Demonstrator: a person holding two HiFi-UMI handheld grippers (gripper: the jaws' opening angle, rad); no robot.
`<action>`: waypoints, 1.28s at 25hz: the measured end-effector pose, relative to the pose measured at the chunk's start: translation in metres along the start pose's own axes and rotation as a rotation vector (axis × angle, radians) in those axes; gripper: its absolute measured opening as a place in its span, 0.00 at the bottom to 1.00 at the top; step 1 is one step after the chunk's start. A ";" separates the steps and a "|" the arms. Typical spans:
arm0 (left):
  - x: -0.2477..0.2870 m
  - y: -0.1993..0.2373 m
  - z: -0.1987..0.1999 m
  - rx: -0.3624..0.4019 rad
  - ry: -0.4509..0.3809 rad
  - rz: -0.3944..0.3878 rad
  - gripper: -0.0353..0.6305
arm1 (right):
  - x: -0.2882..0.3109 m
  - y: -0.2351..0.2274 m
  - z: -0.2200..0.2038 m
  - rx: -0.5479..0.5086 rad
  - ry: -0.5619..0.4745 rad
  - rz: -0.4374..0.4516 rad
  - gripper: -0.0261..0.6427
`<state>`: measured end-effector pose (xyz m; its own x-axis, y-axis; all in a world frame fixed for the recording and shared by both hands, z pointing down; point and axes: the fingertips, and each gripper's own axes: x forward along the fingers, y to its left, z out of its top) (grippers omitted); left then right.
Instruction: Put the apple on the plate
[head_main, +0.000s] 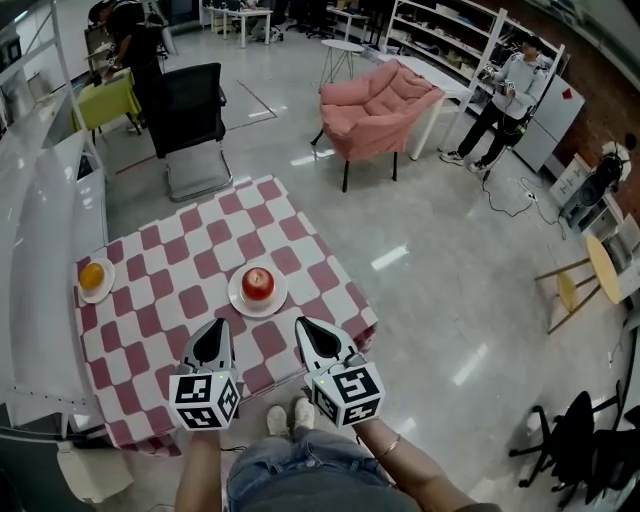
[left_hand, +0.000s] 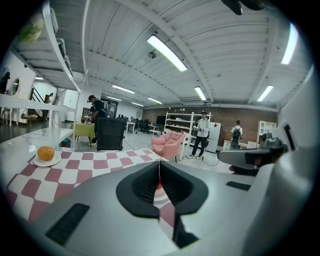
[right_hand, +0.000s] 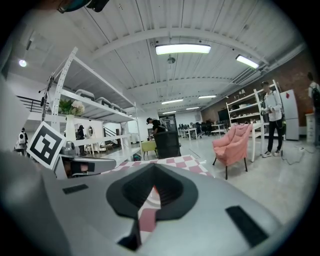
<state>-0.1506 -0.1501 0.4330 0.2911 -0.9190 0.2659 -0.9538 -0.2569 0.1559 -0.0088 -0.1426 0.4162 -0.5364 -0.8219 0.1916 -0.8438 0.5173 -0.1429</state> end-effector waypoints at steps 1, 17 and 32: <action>-0.001 0.001 0.000 -0.011 -0.001 -0.002 0.08 | 0.000 0.001 -0.001 0.000 0.001 0.001 0.05; -0.013 0.013 -0.005 -0.047 -0.004 0.020 0.08 | 0.000 0.010 -0.005 -0.012 0.011 0.023 0.05; -0.009 0.010 -0.005 -0.040 -0.004 0.013 0.08 | 0.003 0.010 -0.007 -0.010 0.016 0.035 0.05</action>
<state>-0.1620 -0.1431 0.4374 0.2785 -0.9234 0.2642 -0.9536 -0.2331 0.1903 -0.0189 -0.1385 0.4225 -0.5656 -0.7995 0.2025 -0.8247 0.5479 -0.1404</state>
